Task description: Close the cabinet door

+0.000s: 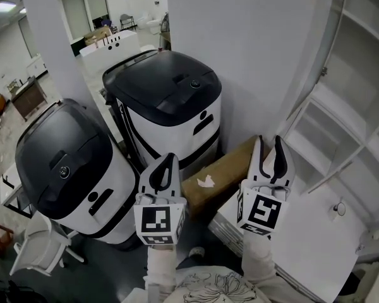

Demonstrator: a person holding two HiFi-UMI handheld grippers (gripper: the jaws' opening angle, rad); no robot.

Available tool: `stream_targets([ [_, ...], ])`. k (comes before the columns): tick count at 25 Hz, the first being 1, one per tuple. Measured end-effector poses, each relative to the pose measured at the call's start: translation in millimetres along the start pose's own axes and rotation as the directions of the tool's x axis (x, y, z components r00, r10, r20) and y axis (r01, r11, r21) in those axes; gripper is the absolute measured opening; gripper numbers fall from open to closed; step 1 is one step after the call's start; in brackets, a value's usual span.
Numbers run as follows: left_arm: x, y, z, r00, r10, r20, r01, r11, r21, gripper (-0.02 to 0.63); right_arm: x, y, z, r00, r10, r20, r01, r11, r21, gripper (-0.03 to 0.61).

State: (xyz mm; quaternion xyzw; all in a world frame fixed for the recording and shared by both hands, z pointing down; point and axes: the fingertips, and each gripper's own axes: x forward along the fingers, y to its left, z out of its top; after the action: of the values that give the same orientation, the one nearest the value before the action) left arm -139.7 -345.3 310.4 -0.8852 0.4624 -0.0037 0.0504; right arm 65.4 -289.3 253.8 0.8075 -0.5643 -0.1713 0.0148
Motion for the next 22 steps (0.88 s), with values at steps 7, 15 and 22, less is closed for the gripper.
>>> stream_targets([
  [7,14.1,7.1,-4.2,0.999,-0.041,0.001,0.041,0.999,-0.013,0.005,3.8,0.0,0.3,0.997,-0.072,-0.001,0.072,0.996,-0.046,0.133],
  [15,29.5,8.0,-9.4,0.996,-0.091,0.006,0.091,0.995,-0.034,0.005,5.6,-2.5,0.0,0.991,-0.136,-0.006,0.135,0.988,-0.078,0.101],
  [22,41.0,1.8,-11.1,0.991,-0.136,0.009,0.136,0.99,-0.037,0.005,4.2,-5.4,0.0,0.984,-0.178,0.004,0.178,0.983,-0.053,0.109],
])
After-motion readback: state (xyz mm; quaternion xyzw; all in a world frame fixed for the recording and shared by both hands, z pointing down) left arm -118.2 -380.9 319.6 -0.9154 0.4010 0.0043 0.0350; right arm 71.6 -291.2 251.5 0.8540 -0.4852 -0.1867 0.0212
